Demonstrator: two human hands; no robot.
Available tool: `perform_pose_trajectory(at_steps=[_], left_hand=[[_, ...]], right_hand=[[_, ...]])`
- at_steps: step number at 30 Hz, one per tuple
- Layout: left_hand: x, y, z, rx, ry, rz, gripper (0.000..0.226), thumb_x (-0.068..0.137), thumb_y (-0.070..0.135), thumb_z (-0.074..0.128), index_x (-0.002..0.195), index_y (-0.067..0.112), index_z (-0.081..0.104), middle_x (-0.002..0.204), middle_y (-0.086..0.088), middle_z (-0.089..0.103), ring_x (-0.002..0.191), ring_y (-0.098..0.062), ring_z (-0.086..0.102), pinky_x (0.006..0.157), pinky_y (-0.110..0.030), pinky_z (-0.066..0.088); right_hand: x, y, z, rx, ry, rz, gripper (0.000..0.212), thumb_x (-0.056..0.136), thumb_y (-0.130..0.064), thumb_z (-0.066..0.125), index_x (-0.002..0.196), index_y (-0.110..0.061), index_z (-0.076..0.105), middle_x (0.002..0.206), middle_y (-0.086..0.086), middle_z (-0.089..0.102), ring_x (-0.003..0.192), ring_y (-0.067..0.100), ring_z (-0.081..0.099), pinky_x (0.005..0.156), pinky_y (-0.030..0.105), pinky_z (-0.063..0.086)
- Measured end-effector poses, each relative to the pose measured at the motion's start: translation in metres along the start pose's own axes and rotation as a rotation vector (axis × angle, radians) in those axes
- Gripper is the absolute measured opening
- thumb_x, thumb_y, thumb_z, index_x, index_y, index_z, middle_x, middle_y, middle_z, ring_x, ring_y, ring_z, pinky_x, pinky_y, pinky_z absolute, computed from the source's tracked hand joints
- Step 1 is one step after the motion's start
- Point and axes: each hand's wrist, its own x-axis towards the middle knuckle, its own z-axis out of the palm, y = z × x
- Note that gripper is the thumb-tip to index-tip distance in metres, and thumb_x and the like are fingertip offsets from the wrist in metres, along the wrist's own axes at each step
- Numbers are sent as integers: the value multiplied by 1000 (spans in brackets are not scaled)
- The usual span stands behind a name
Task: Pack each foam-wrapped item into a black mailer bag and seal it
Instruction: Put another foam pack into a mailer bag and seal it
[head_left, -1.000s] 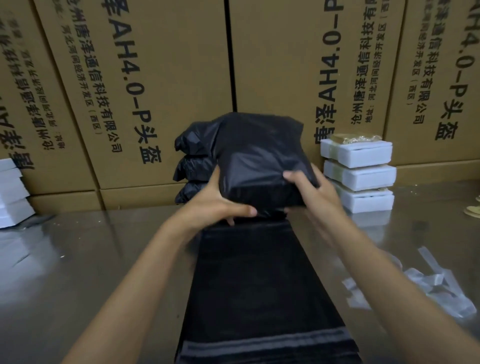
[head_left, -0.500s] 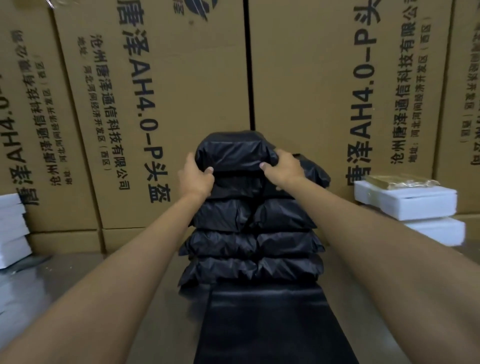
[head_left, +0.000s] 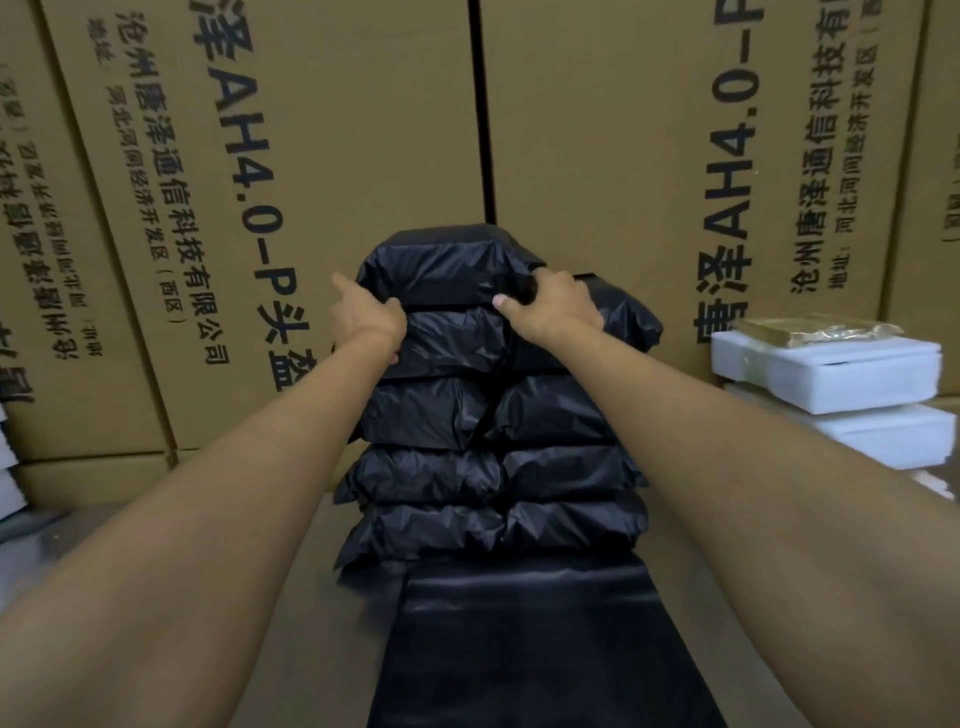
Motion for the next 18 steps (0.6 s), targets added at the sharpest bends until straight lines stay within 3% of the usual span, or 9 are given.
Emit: perform_pose_trajectory(at_steps=[1, 2, 5, 8, 11, 14, 16, 18], left_hand=[[-10, -2, 1, -24, 37, 29, 69, 101, 18, 53, 156, 13, 11, 124, -8, 57, 93, -33, 67, 65, -40, 59], [-21, -5, 3, -32, 55, 80, 66, 101, 17, 52, 154, 12, 13, 115, -9, 61, 95, -33, 66, 70, -40, 55], [-58, -16, 15, -13, 24, 182, 44, 101, 19, 53, 137, 18, 28, 76, -4, 57, 61, -24, 59, 48, -33, 41], [-87, -24, 25, 0, -41, 199, 22, 100, 20, 52, 112, 23, 34, 72, -5, 58, 56, -24, 56, 48, -34, 40], [-125, -36, 40, 51, -282, 254, 6, 97, 18, 53, 96, 21, 49, 75, -2, 61, 65, -19, 59, 51, -30, 39], [-182, -57, 67, 52, -642, 133, 21, 97, 15, 52, 79, 21, 60, 65, 0, 60, 45, -12, 51, 40, -19, 35], [-223, -67, 88, 118, -853, 52, 23, 101, 19, 50, 82, 22, 63, 63, 1, 58, 36, -8, 43, 34, -14, 30], [-257, -71, 111, 170, -990, 19, 20, 102, 21, 48, 89, 22, 63, 70, 2, 60, 43, -8, 47, 35, -15, 32]], right_hand=[[-6, 2, -2, 17, -12, -24, 64, 94, -57, 58, 145, -21, 43, 146, 7, 44, 138, 31, 37, 93, 44, 43], [-14, 6, -3, 39, -28, -62, 66, 94, -52, 60, 148, -21, 38, 149, 6, 39, 140, 30, 33, 98, 46, 42], [-39, 29, -14, 32, -103, -206, 70, 94, -41, 64, 152, -25, 28, 151, 2, 35, 140, 28, 31, 102, 47, 42], [-62, 73, -40, -25, -117, -236, 67, 94, -35, 64, 151, -24, 31, 150, 5, 38, 139, 30, 35, 106, 48, 42], [-80, 124, -69, 60, -16, -56, 62, 92, -31, 64, 147, -18, 37, 146, 11, 43, 131, 34, 45, 105, 49, 44], [-100, 167, -88, 108, 40, 99, 62, 91, -29, 67, 145, -15, 40, 145, 13, 46, 132, 33, 47, 106, 46, 44], [-110, 191, -95, 82, 63, 149, 62, 89, -29, 68, 143, -13, 42, 143, 14, 47, 133, 33, 44, 107, 42, 41], [-118, 211, -99, 52, 71, 192, 62, 89, -30, 69, 142, -14, 42, 142, 14, 47, 133, 34, 42, 106, 42, 40]])
